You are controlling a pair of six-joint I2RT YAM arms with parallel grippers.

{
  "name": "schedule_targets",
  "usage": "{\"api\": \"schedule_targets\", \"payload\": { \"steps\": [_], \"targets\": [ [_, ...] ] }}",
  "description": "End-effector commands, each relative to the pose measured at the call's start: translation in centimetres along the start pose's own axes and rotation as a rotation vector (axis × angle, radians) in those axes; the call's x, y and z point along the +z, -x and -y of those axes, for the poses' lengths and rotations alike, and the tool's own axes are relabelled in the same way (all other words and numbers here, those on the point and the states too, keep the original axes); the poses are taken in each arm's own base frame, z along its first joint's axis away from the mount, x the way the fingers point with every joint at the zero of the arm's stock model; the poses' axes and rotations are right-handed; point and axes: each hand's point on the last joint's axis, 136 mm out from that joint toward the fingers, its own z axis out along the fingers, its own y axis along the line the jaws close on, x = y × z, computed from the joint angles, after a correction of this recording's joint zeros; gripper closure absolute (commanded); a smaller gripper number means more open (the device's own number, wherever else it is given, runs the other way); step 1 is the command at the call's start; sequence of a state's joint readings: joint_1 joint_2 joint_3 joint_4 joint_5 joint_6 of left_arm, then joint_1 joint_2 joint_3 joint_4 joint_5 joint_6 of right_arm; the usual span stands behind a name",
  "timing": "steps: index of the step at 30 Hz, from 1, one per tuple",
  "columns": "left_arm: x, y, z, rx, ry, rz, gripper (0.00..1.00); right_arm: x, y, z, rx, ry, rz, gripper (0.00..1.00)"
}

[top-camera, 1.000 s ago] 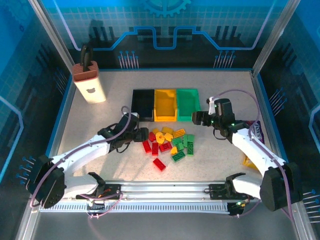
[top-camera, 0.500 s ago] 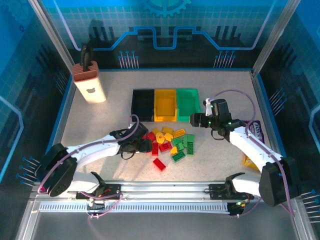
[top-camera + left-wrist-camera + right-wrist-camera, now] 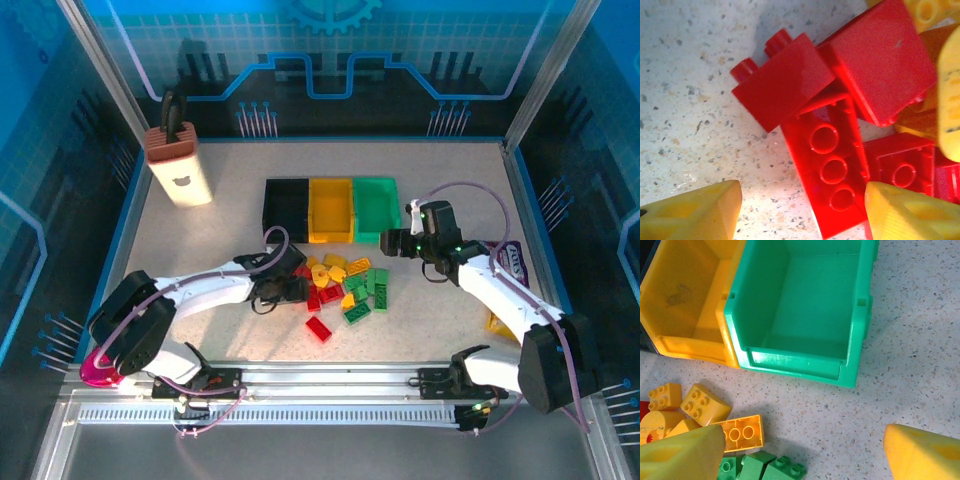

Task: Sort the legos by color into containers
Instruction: Pick up the lego from the center of the table.

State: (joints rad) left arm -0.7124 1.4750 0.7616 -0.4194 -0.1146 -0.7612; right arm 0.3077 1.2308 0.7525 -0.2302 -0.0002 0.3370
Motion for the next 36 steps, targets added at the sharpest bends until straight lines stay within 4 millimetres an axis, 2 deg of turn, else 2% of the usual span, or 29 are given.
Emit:
{"api": "schedule_targets", "payload": {
  "steps": [1, 5, 11, 20, 27, 36],
  "targets": [
    [-0.7, 0.2, 0.7, -0.008, -0.001, -0.007, 0.33, 0.4, -0.1, -0.1, -0.012, -0.005, 0.005, 0.16],
    [-1.0, 0.6, 1.2, -0.012, -0.016, 0.004, 0.31, 0.9, -0.2, -0.2, -0.010, 0.001, -0.003, 0.17],
    [-0.2, 0.9, 1.2, -0.009, 0.020, -0.007, 0.31, 1.4, -0.6, 0.0, -0.005, -0.001, -0.017, 0.17],
    [0.3, 1.7, 1.1, -0.021, 0.050, 0.020, 0.41, 1.5, -1.1, 0.3, -0.003, -0.011, -0.019, 0.17],
    [0.3, 1.7, 0.4, -0.037, 0.063, 0.033, 0.44, 1.5, -1.0, 0.2, -0.002, -0.007, -0.015, 0.18],
    [0.6, 1.7, -1.3, -0.070, 0.081, 0.031, 0.46, 1.3, -0.8, 0.0, 0.003, -0.002, -0.009, 0.18]
  ]
}}
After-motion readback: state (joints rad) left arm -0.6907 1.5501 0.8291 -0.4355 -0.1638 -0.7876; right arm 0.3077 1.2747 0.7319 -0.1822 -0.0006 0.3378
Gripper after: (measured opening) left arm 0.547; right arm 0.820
